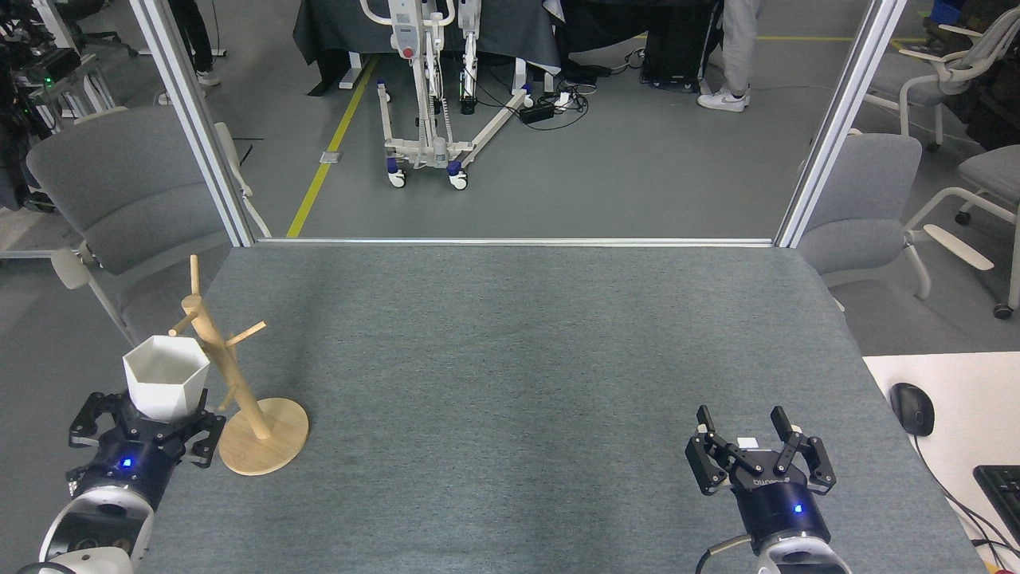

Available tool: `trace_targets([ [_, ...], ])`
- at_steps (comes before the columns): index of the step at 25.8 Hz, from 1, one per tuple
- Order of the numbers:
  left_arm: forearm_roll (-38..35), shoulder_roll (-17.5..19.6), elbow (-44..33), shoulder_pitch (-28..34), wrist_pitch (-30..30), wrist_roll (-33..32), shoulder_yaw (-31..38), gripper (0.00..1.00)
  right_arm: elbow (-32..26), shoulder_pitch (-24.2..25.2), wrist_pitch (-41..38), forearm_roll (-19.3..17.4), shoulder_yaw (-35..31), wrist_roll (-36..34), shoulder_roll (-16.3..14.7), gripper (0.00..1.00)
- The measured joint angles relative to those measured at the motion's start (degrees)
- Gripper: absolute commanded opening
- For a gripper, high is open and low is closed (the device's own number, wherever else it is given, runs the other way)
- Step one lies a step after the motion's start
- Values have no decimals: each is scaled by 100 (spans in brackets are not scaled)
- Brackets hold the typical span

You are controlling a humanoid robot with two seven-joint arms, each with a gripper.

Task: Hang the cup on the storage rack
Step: 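Raise the cup with the left gripper onto a peg of the wooden stand, then release the cup and withdraw the left gripper toward the robot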

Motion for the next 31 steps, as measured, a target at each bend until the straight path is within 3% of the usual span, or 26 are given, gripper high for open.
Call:
trace_targets([
  [1,-1,-5,1,-6,14,-3,-3,76,3,-1,1,1,-1,0,4,100],
  [3,-2,-13,8,-7,48,-6,-9,90,17,-2,3,5,-7,1,23,100],
  [9,0,-28,74,-12,93,11,-77,96,56,-8,12,14,-18,4,28,100],
  [31,60,-566,886,-31,90,76,-87,98,138,44,16,38,-26,-27,-51,100],
])
